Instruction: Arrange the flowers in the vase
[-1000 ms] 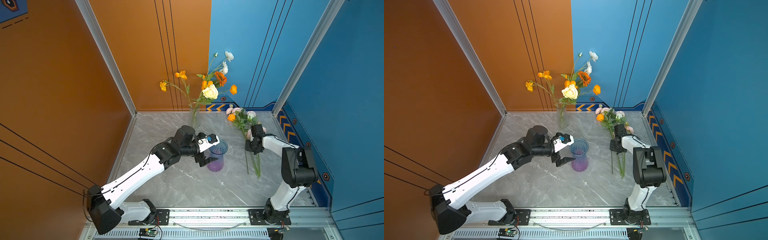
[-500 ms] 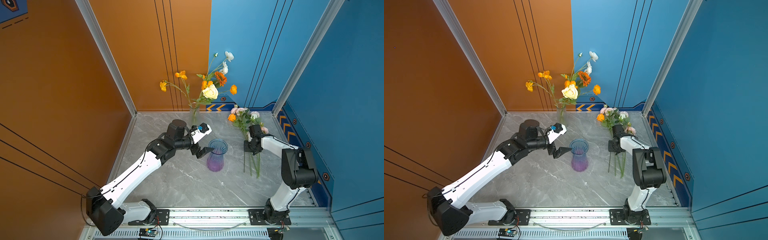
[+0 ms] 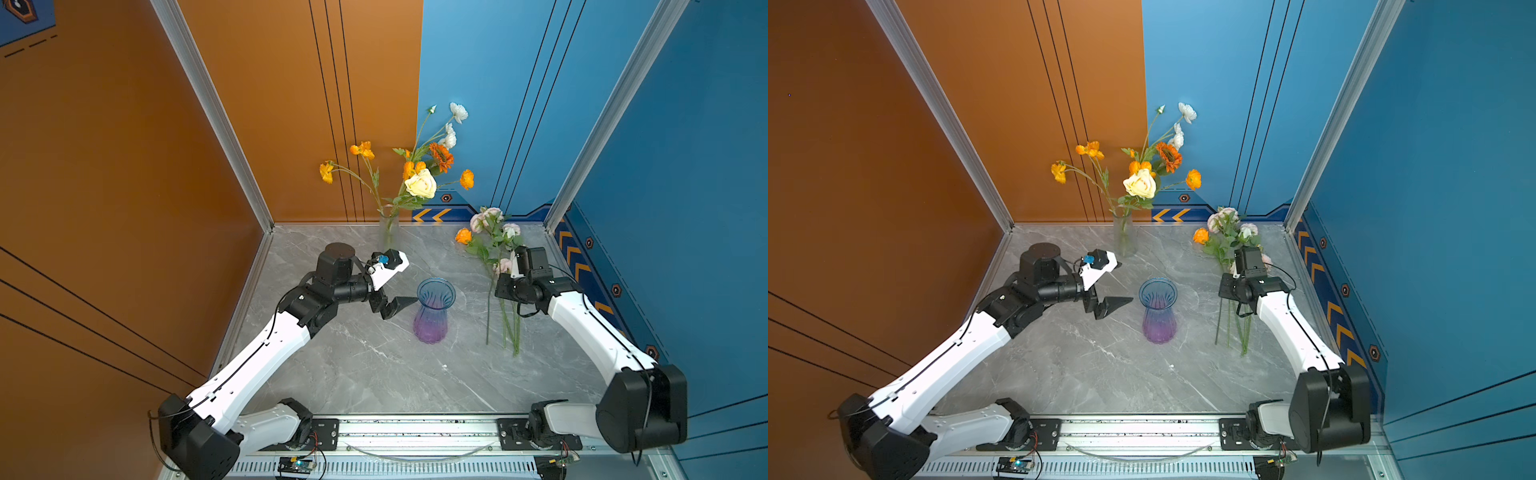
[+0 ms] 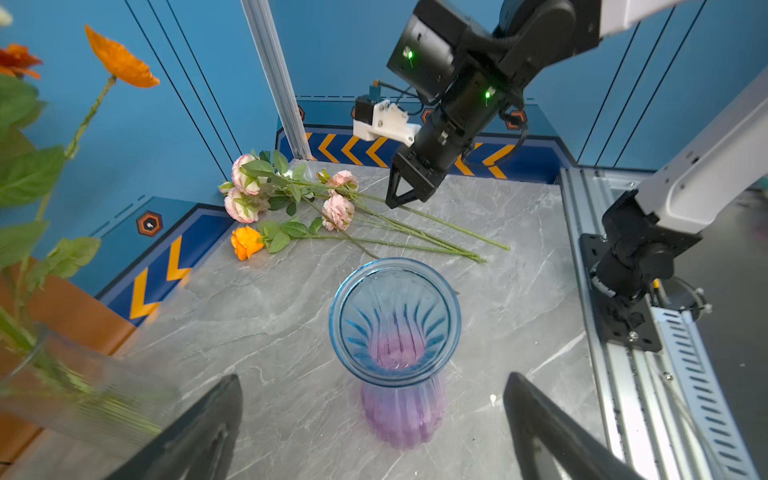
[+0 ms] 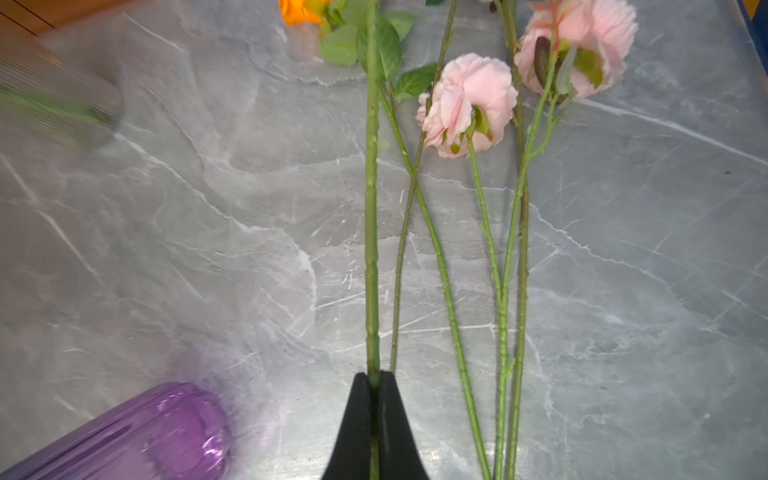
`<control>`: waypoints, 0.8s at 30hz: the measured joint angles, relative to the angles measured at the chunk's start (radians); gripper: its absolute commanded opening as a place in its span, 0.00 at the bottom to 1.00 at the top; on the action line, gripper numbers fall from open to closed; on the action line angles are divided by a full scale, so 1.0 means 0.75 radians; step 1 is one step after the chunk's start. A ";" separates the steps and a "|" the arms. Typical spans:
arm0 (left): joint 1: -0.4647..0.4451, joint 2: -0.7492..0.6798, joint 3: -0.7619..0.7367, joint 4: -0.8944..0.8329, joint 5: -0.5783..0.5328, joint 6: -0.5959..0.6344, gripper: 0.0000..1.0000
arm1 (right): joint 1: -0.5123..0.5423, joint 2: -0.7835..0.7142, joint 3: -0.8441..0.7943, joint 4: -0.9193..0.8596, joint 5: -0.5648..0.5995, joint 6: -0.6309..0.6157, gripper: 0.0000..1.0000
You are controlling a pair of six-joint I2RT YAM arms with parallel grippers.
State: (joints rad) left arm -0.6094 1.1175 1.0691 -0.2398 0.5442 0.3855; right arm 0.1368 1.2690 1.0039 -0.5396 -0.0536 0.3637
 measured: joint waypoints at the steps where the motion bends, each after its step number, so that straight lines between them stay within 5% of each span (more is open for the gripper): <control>1: -0.055 -0.043 -0.030 -0.007 -0.035 0.035 0.98 | 0.006 -0.067 -0.012 -0.004 -0.011 0.034 0.00; 4: -0.148 -0.133 -0.091 -0.037 -0.077 0.109 0.98 | 0.018 -0.229 -0.035 -0.011 -0.035 0.120 0.00; 10: -0.092 -0.216 -0.180 -0.006 -0.124 0.145 0.98 | 0.041 -0.444 -0.061 0.000 -0.064 0.238 0.00; 24: 0.106 -0.278 -0.194 0.037 0.015 0.163 0.98 | 0.504 -0.865 -0.032 0.071 0.223 0.179 0.00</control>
State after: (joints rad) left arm -0.5301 0.9092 0.9234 -0.2119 0.5552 0.5076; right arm 0.5144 0.6201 0.9802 -0.4862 0.1135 0.4976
